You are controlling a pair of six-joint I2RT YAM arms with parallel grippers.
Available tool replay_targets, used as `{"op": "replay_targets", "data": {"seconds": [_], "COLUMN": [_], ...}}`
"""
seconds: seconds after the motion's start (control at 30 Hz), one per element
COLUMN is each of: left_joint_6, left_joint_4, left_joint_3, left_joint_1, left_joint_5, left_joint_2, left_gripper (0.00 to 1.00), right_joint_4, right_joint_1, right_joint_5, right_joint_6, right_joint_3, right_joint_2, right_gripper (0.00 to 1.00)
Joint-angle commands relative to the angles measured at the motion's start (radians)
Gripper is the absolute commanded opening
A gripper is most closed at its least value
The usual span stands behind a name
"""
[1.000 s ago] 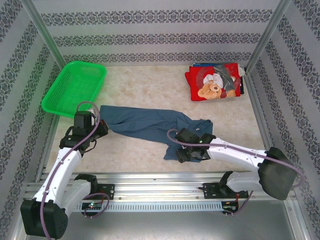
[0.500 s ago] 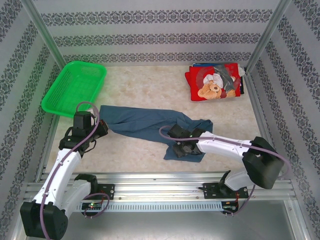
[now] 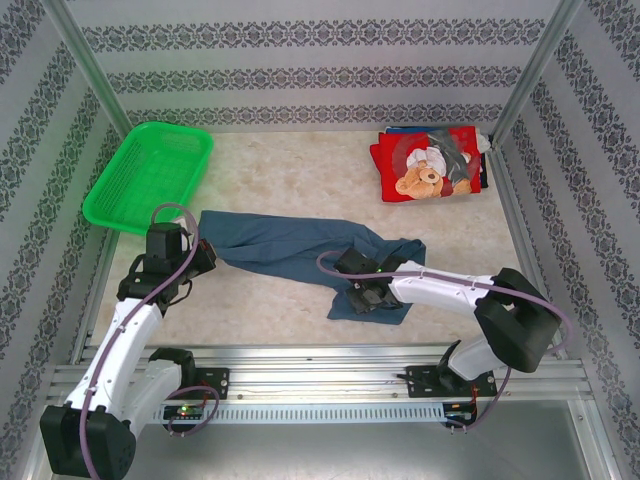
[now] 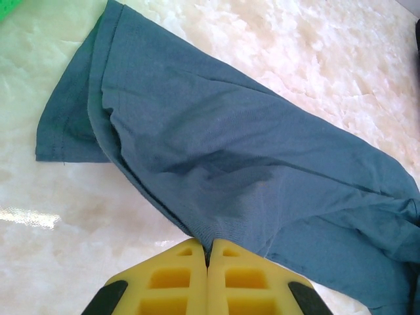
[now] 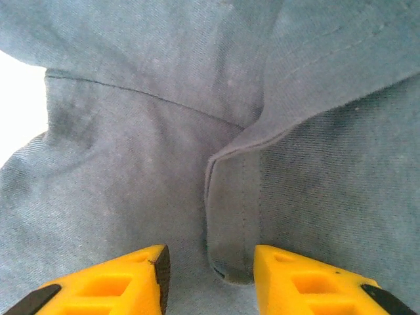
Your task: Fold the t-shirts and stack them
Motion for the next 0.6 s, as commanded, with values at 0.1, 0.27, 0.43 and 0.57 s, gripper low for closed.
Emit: {"op": "replay_targets", "data": {"seconds": [0.1, 0.27, 0.43, 0.57], "left_joint_6": [0.020, 0.025, 0.024, 0.029], "left_joint_4": [0.004, -0.003, -0.007, -0.012], "left_joint_3": [-0.006, -0.004, -0.004, 0.000], "left_joint_1": [-0.007, -0.007, -0.007, -0.007], "left_joint_5": [0.004, 0.001, 0.001, -0.004], "left_joint_2": [-0.017, -0.019, -0.023, -0.024], "left_gripper": [0.00, 0.00, 0.00, 0.00], "right_joint_4": [-0.022, -0.016, -0.014, -0.021], "right_joint_1": [-0.025, -0.030, -0.036, -0.036], "right_joint_5": [0.026, 0.035, 0.031, 0.040], "right_joint_6": [0.037, 0.042, 0.045, 0.049], "right_joint_3": [-0.025, -0.029, -0.029, -0.030], "right_joint_2": [-0.012, -0.001, 0.013, -0.025], "right_gripper": [0.38, 0.33, 0.21, 0.07]}}
